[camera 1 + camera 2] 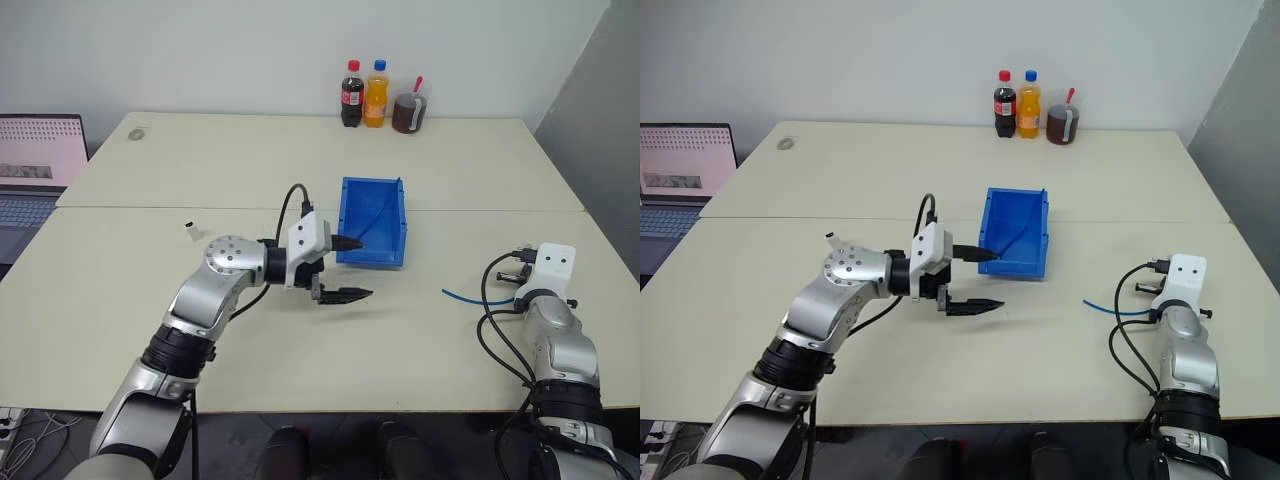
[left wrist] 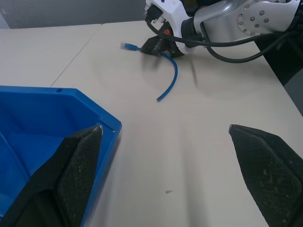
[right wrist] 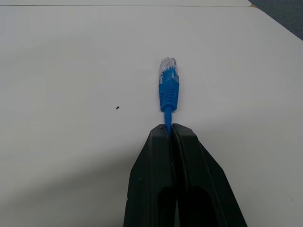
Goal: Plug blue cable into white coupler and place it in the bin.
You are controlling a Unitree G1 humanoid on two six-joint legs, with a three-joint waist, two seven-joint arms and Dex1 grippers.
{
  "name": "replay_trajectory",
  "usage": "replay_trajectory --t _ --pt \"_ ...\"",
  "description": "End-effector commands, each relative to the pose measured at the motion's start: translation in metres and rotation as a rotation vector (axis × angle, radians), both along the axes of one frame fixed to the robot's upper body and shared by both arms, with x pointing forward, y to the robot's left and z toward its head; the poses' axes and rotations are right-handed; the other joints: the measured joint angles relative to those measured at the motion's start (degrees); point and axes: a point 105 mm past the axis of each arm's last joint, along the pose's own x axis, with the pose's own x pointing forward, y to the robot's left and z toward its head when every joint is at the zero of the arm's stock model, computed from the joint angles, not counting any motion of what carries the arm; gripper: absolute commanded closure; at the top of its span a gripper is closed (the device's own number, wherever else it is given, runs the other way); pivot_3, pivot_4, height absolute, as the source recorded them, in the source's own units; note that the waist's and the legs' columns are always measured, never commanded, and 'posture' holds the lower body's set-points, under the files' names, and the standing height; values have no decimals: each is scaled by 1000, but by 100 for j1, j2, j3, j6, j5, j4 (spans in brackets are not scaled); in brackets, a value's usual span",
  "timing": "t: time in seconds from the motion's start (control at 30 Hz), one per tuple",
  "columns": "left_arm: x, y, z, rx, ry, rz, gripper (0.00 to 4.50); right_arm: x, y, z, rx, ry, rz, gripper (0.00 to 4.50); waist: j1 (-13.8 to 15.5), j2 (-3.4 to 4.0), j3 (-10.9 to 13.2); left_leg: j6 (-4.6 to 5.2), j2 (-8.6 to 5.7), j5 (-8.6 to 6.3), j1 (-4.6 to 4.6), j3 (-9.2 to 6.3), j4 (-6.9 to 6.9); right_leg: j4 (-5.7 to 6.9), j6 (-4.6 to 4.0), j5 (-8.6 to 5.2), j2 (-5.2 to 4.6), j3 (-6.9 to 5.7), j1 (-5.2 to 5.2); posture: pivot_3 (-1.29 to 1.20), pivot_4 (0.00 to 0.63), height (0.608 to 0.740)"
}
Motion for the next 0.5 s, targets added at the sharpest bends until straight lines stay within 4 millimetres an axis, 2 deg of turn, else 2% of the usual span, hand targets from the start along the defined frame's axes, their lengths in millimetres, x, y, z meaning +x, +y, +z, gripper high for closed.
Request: replay_trajectory --t 0.03,0.1,0.2,0.33,0.4,0.5 --pt "-5 6 12 -21 -35 4 0 5 4 23 36 -48 160 4475 -4 2 1 0 -1 0 0 1 1 0 1 0 -1 0 0 0 150 740" --pt "-10 11 10 -18 -30 13 0 6 24 37 67 -56 353 4475 -13 11 7 0 -1 0 0 4 1 0 1 0 -1 4 0 0 150 740" --pt "-20 25 3 4 -58 25 0 -11 66 54 220 4 744 4475 -86 29 18 1 3 0 1 5 -3 0 0 0 2 7 -3 0 150 740" --pt "-26 51 0 -13 -115 152 0 -53 115 76 371 172 1232 4475 -114 32 23 1 12 0 2 -14 -6 2 -8 -5 8 -8 -1 0 150 740" --pt "-36 65 -3 -40 -116 243 0 -68 144 80 425 272 1441 4475 -151 30 25 2 12 0 6 -13 -6 4 -8 -5 8 -6 0 0 150 740" --pt "-54 76 -11 -64 -86 351 0 -80 174 76 457 385 1648 4475 -183 4 40 2 18 -1 16 -12 -3 3 -8 -5 8 -4 6 0 150 740"
